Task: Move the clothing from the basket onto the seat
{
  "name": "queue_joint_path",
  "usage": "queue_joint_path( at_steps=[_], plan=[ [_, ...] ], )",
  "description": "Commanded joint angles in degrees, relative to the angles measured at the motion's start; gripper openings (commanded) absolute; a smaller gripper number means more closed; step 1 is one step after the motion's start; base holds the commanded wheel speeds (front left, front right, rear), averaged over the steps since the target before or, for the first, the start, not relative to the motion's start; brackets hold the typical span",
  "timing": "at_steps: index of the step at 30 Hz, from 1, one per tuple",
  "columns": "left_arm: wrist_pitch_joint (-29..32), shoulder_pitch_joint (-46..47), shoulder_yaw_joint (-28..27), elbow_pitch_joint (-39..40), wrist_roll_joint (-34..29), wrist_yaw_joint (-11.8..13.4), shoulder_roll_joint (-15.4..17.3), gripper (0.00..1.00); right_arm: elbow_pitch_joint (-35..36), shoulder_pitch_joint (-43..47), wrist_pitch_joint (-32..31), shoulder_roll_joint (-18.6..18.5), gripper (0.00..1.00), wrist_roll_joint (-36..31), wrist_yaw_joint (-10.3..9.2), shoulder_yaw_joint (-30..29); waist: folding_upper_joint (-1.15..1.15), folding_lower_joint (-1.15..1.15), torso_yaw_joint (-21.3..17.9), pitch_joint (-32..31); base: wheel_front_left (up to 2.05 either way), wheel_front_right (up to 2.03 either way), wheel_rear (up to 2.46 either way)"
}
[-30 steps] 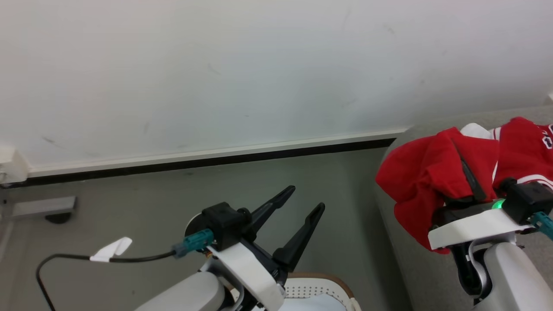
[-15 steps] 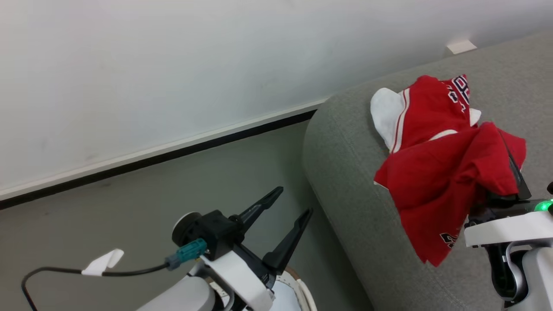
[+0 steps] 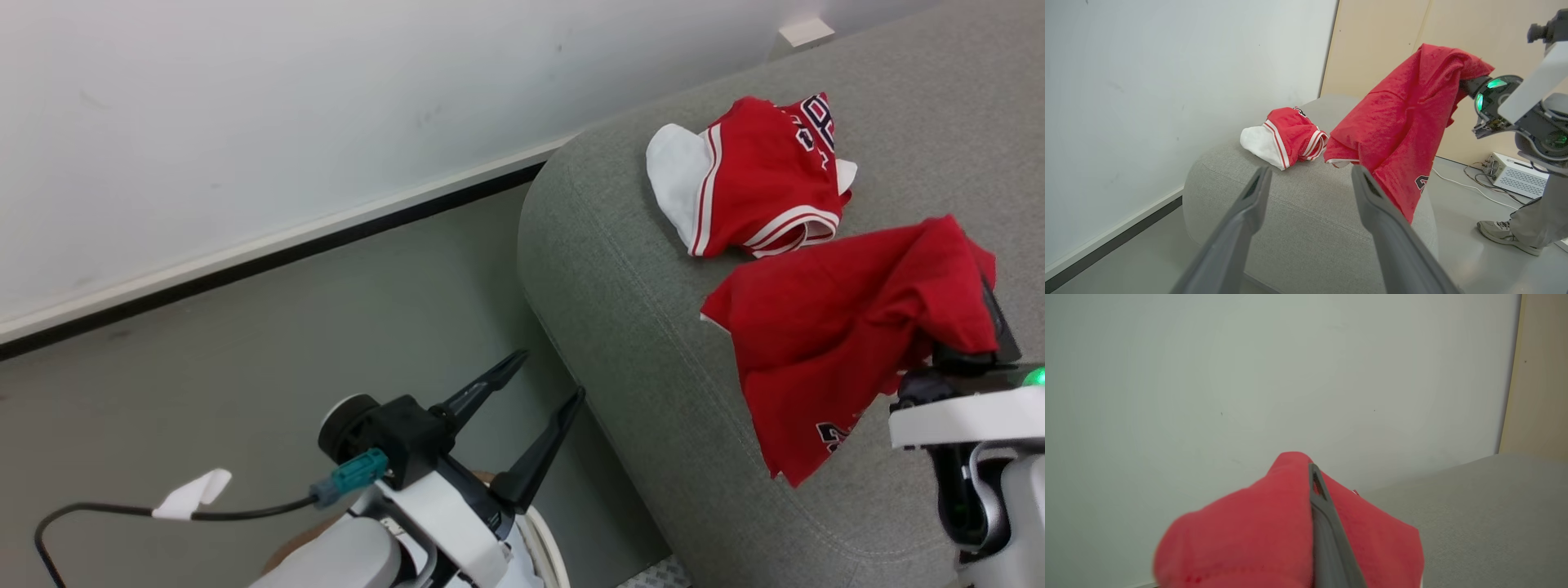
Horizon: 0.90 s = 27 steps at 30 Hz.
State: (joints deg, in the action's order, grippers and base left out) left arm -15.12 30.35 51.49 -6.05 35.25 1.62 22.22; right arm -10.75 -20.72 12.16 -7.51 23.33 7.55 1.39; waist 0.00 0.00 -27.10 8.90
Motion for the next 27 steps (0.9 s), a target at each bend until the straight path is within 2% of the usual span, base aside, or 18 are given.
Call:
queue_joint_path(
  at_steps=[1,8,18,22,27],
  plan=[
    [0.0,0.7,-0.3,-0.2,-1.3,-0.4,0.5,1.0,0.2,-2.2,-0.2,-0.1,0.0,-0.1,-0.13,-1.0,0.0,0.0,0.6,1.7,0.0,0.0,0.0],
    [1.1,3.1,-0.4,1.0,-1.8,-1.0,2.1,1.0,-1.4,-11.5,-4.0,-2.5,0.0,-3.5,-0.14,-6.4,0.0,0.0,3.9,7.8,0.0,0.0,0.0],
    [3.1,6.1,-1.2,4.4,-3.1,-1.5,5.9,1.0,-1.2,-22.5,-10.4,-9.9,0.0,-10.8,-0.14,-18.5,0.0,0.0,10.1,18.4,0.0,0.0,0.0],
    [3.5,7.2,-1.1,5.5,-3.5,-2.2,6.7,1.0,-5.2,-24.6,-13.4,-13.1,0.0,-14.0,-0.14,-20.9,0.0,0.0,11.9,21.3,0.0,0.0,0.0],
    [3.4,9.0,-0.9,5.7,-3.9,-2.6,5.8,1.0,-14.3,-25.5,-17.4,-17.2,0.0,-18.5,-0.14,-21.6,0.0,0.0,14.2,23.2,0.0,0.0,0.0]
  ],
)
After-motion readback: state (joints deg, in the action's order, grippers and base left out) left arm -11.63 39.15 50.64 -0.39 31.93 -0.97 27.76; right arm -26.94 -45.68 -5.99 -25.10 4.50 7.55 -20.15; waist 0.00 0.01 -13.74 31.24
